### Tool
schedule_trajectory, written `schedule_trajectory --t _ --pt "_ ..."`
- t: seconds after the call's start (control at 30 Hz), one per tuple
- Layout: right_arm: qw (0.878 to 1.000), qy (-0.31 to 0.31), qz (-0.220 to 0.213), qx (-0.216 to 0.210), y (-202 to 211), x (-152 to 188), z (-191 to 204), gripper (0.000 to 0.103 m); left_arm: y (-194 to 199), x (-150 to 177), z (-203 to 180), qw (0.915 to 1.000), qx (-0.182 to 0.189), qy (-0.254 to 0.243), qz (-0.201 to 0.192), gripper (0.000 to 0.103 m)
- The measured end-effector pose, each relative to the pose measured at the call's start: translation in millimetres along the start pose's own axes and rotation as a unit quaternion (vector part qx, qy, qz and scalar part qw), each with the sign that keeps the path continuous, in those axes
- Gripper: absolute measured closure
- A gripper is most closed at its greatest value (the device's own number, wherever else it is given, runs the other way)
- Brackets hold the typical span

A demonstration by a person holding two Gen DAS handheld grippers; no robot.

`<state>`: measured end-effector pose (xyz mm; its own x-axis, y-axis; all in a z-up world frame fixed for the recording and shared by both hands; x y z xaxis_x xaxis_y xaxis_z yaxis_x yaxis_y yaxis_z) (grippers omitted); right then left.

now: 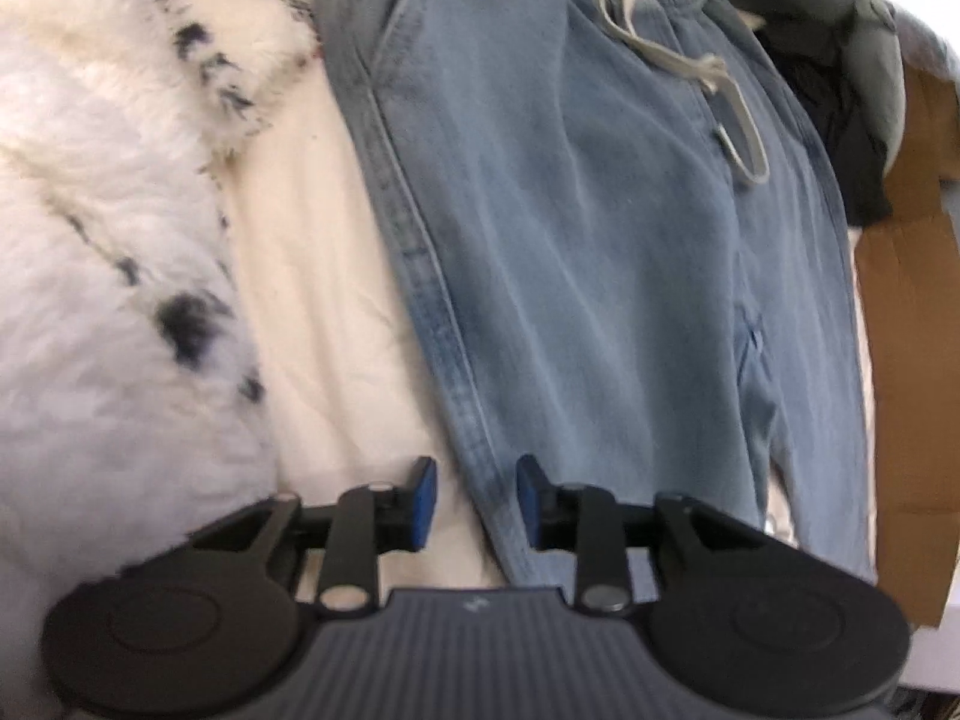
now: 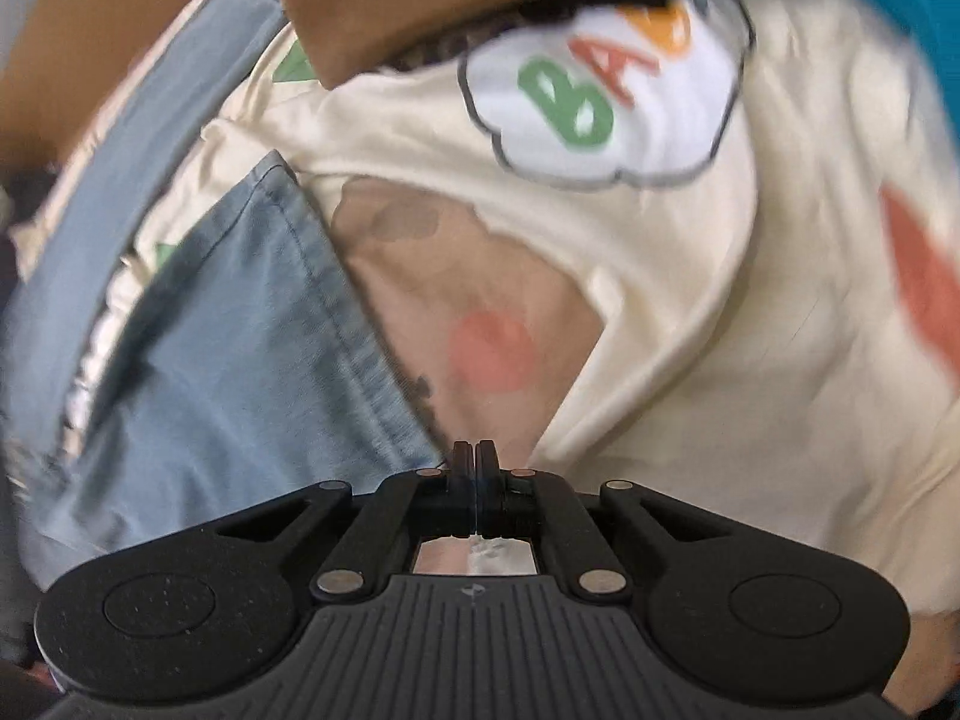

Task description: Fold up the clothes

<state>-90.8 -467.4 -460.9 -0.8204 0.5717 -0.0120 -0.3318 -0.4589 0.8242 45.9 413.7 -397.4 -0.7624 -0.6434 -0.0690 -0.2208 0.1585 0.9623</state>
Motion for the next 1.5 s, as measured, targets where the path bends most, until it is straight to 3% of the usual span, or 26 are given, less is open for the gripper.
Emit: schedule_trajectory --t 0.1,0.27,0.5,0.67,0.8,0.97,1.03,1.17,1.4,1.5 --pt "0.999 -0.016 0.004 -0.034 -3 14 0 0.098 3 -2 4 1.0 0.005 0.0 -0.005 0.073" --pt "0.998 -0.037 0.006 -0.054 -10 26 -4 0.064 -15 -10 -8 0.9998 0.008 0.014 -0.008 0.075" --pt "0.984 -0.135 -0.008 -0.114 -32 38 -25 0.062 -30 -11 -18 0.9999 0.003 0.011 -0.007 0.075" --pt "0.964 -0.203 -0.049 -0.165 -39 45 -41 0.062 -33 -13 -18 0.9999 -0.001 0.012 -0.005 0.075" --pt "0.958 -0.199 -0.076 -0.192 -33 44 -36 0.063 -31 -16 -19 0.9998 -0.001 0.007 -0.017 0.076" --pt "0.951 -0.176 -0.074 -0.244 -26 34 -20 0.063 -27 -17 -16 0.9993 0.018 0.01 -0.031 0.077" --pt "0.954 -0.166 -0.069 -0.24 -31 28 -16 0.063 -27 -17 -13 0.9989 0.024 0.021 -0.034 0.077" --pt "0.968 -0.156 -0.048 -0.188 -47 25 -15 0.062 -27 -13 -9 0.9985 0.028 0.028 -0.037 0.078" --pt "0.968 -0.168 -0.057 -0.179 -56 28 -14 0.064 -32 -13 -8 0.9976 0.035 0.043 -0.041 0.079" --pt "0.964 -0.183 -0.062 -0.185 -60 24 -13 0.073 -36 -15 -10 0.997 0.033 0.05 -0.048 0.079"
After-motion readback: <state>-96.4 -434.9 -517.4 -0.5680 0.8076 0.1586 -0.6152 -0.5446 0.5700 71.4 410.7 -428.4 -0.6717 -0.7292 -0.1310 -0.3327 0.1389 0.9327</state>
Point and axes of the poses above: each gripper's, at about its wrist camera, not at the fingertips, and y roughly against the way its jaws point, z to its left, x to its underside, the point moved 5 cm from there along -y, roughly the way its jaws point, and after that the axes turned 11 degrees about -x, right-handed, at the moved point
